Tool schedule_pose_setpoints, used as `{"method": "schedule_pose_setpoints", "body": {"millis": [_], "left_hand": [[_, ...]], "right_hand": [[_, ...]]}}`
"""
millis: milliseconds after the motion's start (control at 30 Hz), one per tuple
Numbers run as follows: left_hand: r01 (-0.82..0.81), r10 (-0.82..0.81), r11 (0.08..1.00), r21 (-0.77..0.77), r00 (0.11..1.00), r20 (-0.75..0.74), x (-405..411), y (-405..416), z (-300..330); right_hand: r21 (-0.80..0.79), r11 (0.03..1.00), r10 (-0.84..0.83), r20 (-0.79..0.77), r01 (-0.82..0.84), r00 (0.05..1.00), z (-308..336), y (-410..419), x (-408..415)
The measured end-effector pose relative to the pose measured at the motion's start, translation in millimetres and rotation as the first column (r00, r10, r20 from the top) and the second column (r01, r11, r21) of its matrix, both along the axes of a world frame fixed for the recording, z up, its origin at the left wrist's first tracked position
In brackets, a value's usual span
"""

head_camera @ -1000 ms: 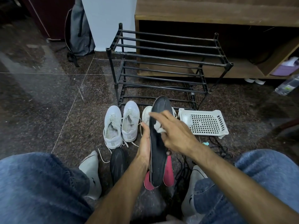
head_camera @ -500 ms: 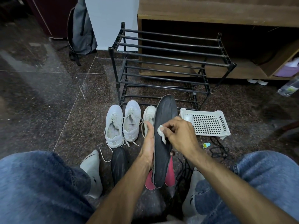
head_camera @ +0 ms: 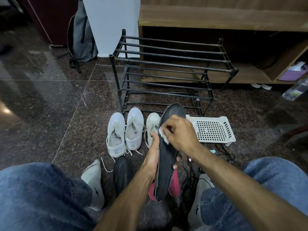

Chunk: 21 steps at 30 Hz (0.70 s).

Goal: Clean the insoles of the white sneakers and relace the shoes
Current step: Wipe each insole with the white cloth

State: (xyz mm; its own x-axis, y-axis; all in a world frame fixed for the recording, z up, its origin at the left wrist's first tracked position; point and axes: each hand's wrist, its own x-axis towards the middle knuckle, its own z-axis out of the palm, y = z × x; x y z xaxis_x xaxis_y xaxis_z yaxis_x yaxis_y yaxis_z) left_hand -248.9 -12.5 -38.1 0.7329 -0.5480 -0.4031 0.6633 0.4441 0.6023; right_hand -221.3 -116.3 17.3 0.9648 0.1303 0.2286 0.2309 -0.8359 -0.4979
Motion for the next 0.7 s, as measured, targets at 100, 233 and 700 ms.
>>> {"method": "schedule_pose_setpoints", "body": {"millis": [100, 233, 700], "left_hand": [[-0.037, 0.038, 0.997, 0.061, 0.999, -0.020, 0.1, -0.2, -3.4], [0.018, -0.019, 1.000, -0.023, 0.999, -0.026, -0.2, -6.5, -2.5], [0.059, -0.060, 0.998, -0.038, 0.998, -0.034, -0.2, -4.8, -7.9]], "right_hand": [[-0.015, 0.996, 0.087, -0.036, -0.087, 0.996, -3.9, 2.5, -24.1], [-0.107, 0.994, -0.013, 0.004, 0.013, 1.000, -0.7, -8.9, -0.1], [-0.179, 0.984, -0.011, 0.028, 0.016, 1.000, -7.2, -17.1, 4.2]]}}
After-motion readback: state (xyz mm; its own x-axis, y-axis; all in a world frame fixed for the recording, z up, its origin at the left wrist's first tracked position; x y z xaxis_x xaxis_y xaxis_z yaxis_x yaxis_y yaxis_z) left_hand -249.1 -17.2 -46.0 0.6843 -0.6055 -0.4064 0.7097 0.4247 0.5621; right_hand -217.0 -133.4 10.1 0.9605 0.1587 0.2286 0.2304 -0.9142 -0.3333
